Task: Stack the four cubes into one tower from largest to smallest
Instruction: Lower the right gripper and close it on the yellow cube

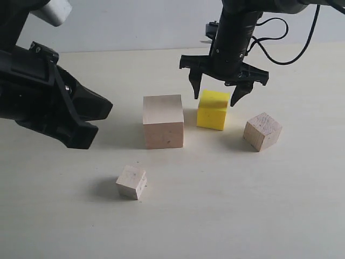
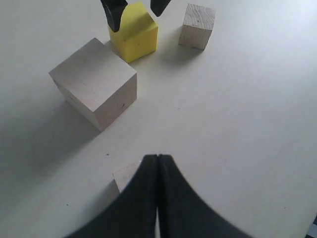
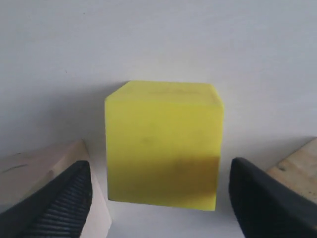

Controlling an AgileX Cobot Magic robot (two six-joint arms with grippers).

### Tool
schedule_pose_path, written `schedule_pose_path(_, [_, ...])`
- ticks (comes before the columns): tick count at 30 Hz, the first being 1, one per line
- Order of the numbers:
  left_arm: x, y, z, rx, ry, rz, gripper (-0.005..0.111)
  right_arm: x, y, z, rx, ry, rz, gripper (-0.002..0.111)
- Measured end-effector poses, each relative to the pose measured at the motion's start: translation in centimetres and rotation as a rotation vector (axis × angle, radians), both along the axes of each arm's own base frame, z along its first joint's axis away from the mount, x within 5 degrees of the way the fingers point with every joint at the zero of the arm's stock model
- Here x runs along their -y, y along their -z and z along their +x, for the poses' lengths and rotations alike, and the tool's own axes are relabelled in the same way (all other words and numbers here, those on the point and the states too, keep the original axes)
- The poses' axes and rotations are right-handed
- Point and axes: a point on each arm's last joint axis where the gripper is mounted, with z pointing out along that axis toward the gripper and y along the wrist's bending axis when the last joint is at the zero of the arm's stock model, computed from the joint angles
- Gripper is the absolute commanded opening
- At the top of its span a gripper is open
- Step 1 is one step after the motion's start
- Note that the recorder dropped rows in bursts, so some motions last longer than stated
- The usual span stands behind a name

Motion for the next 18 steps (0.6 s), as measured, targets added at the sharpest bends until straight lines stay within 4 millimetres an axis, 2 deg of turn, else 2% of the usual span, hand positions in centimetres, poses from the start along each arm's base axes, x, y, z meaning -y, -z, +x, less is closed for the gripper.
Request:
schedule_pose_path(11, [0.0, 0.0, 0.0, -0.001, 0.001, 0.001, 0.0, 0.0, 0.2, 0.3, 0.027, -0.004, -0.005, 0.073])
schedule_pose_path(15, [0.0, 0.0, 0.0, -0.001, 0.001, 0.001, 0.0, -0.1, 2.2, 0.4, -0.016, -0.002, -0.019, 0.073])
schedule_pose_path(18, [0.0, 0.0, 0.0, 0.0, 0.001, 0.003, 0.0, -0.1, 3.0, 0.5, -0.025, -0.002, -0.022, 0.073])
